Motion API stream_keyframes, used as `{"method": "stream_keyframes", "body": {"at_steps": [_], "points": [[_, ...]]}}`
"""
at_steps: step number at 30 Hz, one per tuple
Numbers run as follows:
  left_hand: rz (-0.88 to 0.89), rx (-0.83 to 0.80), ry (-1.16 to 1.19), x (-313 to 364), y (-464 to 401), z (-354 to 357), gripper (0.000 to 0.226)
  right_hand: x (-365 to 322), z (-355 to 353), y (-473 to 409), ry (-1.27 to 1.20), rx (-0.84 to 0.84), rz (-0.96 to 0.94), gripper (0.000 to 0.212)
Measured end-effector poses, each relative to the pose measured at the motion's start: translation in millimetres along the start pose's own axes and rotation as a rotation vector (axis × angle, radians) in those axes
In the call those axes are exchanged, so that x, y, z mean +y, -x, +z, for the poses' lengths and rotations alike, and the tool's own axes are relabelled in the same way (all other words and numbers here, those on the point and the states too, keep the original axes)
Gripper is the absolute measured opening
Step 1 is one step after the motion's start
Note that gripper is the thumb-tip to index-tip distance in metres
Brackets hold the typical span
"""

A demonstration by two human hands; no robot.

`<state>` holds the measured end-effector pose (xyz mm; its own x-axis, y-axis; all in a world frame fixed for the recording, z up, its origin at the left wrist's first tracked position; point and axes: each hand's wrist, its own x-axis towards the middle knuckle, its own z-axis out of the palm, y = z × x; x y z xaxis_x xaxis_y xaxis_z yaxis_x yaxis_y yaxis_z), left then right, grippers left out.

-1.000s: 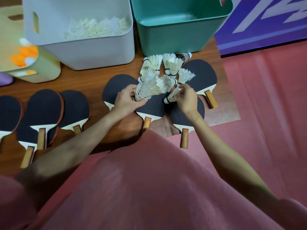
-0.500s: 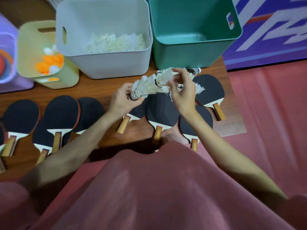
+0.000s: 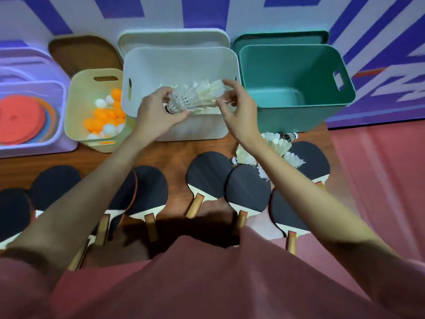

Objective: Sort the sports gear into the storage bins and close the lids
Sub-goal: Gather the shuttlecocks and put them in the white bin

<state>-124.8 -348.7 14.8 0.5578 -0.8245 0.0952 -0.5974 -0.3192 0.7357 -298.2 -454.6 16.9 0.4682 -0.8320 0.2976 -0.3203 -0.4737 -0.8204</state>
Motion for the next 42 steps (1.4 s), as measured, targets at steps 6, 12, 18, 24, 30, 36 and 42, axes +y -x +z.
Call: {"method": "stream_keyframes", "body": {"at_steps": [6,12,18,24,30,36,42], "points": [[-0.070,-0.098,-0.095,-38.6,-73.5,-11.3,0.043,7.4,42.8,-61.1,0.283,-0.203,0.080,0.039],[-0.069,-0.168,-0.210,-77.4,-132.7,-2.0,0.037,24.5,97.2,-115.1,0.379,-0.252,0.115,0.032],[-0.197,-0.242,-0.312,-94.0,-165.3,11.2,0.063,47.1,134.6,-139.3,0.420,-0.329,0.133,0.027],[-0.214,-0.362,-0.436,-109.2,-171.7,22.4,0.049,67.0,156.0,-137.4,0.528,-0.449,0.171,0.028],[-0.223,-0.397,-0.398,-113.9,-166.8,17.8,0.055,65.3,156.3,-132.5,0.634,-0.529,0.165,0.035],[-0.124,-0.344,-0.361,-92.7,-140.1,5.4,0.059,46.0,120.6,-111.3,0.587,-0.467,0.071,0.044],[0.097,-0.139,-0.175,-47.0,-83.1,5.7,0.042,37.7,39.3,-64.9,0.439,-0.309,-0.077,0.042]]}}
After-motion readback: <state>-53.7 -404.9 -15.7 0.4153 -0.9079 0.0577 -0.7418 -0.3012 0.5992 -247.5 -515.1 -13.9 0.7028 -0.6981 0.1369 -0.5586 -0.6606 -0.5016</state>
